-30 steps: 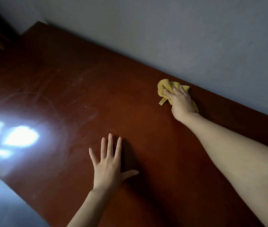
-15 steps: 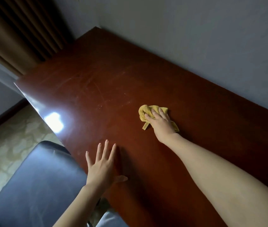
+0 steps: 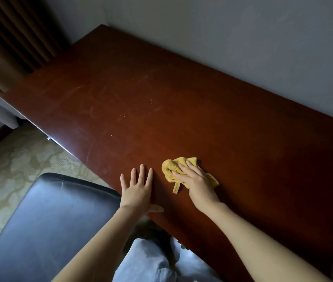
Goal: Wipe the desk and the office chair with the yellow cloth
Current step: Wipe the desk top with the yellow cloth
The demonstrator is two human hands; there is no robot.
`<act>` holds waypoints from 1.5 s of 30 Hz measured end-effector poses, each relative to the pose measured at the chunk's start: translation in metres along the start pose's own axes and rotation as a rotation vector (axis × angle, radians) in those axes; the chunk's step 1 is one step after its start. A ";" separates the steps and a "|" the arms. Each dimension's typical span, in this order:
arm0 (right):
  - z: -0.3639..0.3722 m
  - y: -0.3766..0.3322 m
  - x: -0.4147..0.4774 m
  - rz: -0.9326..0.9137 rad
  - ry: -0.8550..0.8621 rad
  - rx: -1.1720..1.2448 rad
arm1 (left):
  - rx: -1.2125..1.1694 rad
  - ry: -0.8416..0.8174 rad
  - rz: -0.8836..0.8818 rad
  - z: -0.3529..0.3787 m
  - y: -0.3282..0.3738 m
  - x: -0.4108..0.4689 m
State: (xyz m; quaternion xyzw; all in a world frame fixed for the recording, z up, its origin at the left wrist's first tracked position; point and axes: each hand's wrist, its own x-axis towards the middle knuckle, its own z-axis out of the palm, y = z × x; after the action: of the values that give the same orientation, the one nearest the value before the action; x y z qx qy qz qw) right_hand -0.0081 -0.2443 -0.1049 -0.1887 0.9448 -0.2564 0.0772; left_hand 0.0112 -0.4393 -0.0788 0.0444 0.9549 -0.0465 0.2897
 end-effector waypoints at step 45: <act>0.010 -0.020 0.020 0.015 -0.173 -0.206 | -0.006 0.015 -0.020 0.004 -0.030 -0.033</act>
State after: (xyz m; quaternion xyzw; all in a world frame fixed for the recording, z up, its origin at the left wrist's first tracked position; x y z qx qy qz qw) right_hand -0.0177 -0.2732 -0.1039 -0.2098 0.9573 -0.1405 0.1406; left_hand 0.0376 -0.4713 -0.0613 0.0342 0.9576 -0.0463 0.2821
